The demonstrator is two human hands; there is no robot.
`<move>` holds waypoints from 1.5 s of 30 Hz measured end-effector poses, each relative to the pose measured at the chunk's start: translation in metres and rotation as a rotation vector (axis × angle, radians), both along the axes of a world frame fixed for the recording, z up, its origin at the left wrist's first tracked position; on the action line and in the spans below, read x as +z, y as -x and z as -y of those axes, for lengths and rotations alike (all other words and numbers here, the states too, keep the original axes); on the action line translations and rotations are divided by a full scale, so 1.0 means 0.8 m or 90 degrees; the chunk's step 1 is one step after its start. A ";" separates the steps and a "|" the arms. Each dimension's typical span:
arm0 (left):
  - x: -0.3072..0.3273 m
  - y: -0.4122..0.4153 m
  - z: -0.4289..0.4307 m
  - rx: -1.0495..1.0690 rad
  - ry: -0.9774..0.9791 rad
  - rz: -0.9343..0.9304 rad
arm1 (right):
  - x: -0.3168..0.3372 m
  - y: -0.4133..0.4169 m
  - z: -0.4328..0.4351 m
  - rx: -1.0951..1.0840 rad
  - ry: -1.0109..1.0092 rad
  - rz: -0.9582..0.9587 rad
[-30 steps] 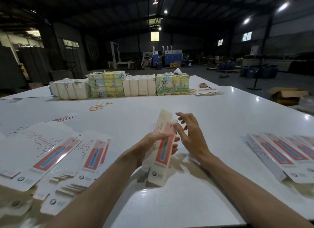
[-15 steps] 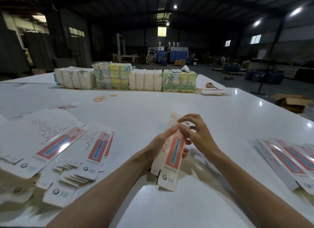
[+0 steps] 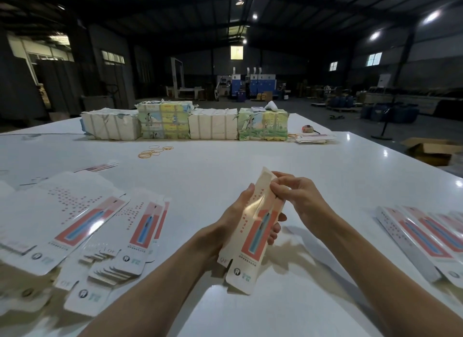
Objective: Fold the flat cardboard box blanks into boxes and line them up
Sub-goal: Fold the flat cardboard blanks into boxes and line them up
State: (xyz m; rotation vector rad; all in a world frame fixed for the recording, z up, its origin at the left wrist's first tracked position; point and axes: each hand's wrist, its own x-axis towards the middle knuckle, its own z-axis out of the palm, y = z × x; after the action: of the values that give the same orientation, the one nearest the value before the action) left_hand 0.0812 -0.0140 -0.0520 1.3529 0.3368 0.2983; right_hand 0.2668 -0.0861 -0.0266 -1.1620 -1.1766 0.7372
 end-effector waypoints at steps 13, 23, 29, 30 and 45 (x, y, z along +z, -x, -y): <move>-0.002 -0.005 -0.005 0.048 0.243 0.142 | -0.003 0.030 0.003 0.041 -0.048 -0.031; -0.017 -0.008 -0.006 0.262 -0.003 0.112 | -0.012 0.039 0.002 0.004 -0.076 0.046; -0.008 -0.021 -0.003 0.293 -0.078 0.165 | -0.012 0.032 -0.003 -0.020 -0.058 0.069; -0.006 -0.023 0.000 0.257 -0.059 0.157 | -0.012 0.032 -0.003 -0.018 -0.054 0.068; -0.012 -0.027 0.005 0.283 -0.116 0.123 | -0.014 0.035 -0.008 0.003 -0.018 0.108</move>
State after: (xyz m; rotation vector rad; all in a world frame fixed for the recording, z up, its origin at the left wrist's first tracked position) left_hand 0.1028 -0.0184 -0.0619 1.4056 0.4559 0.8417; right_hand 0.2391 -0.0798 -0.0381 -1.2171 -1.3264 0.6328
